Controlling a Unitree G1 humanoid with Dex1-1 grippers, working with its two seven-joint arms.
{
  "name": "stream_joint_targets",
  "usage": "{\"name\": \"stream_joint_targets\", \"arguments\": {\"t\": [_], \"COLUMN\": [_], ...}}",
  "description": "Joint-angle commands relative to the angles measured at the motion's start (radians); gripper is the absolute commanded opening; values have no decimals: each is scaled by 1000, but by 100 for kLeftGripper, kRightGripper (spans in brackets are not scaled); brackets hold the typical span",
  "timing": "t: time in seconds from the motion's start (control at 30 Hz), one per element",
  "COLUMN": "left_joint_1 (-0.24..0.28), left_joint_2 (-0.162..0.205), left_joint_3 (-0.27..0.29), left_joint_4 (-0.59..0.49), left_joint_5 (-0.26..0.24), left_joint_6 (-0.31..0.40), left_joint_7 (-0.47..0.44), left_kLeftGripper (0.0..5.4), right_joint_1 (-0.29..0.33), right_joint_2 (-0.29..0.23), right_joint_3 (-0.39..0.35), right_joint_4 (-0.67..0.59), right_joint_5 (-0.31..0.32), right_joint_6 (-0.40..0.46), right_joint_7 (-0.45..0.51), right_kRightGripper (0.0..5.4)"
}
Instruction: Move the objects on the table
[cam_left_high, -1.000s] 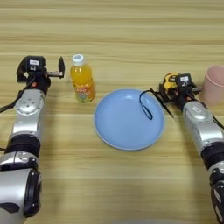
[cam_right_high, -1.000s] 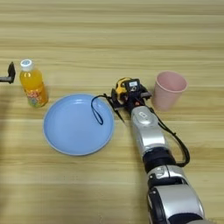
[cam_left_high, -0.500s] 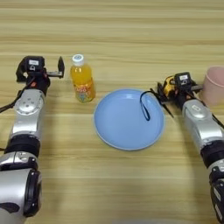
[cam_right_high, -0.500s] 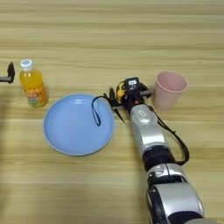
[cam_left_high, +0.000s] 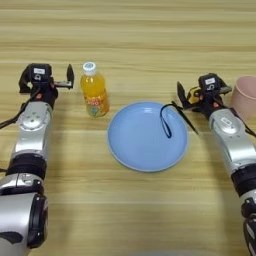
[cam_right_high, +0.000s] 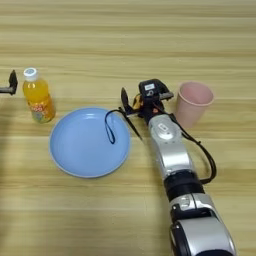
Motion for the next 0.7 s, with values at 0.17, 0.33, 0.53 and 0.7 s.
{"name": "stream_joint_targets", "arguments": {"t": [0.17, 0.33, 0.53, 0.7], "left_joint_1": [2, 1, 0, 1], "left_joint_2": [-9, -14, -21, -26], "left_joint_3": [-5, -6, -10, -12], "left_joint_4": [-18, -19, -22, -28], "left_joint_5": [10, 10, 13, 15], "left_joint_6": [14, 16, 18, 21], "left_joint_7": [16, 23, 31, 37], "left_kLeftGripper": [540, 540, 540, 540], "right_joint_1": [125, 191, 244, 271], "right_joint_2": [-29, -52, -90, -121], "right_joint_3": [-27, -27, -26, -15], "right_joint_4": [-204, -301, -373, -416], "right_joint_5": [47, 53, 45, 35], "right_joint_6": [102, 150, 198, 250], "right_joint_7": [43, 72, 104, 129], "right_kRightGripper": [538, 538, 538, 538]}}
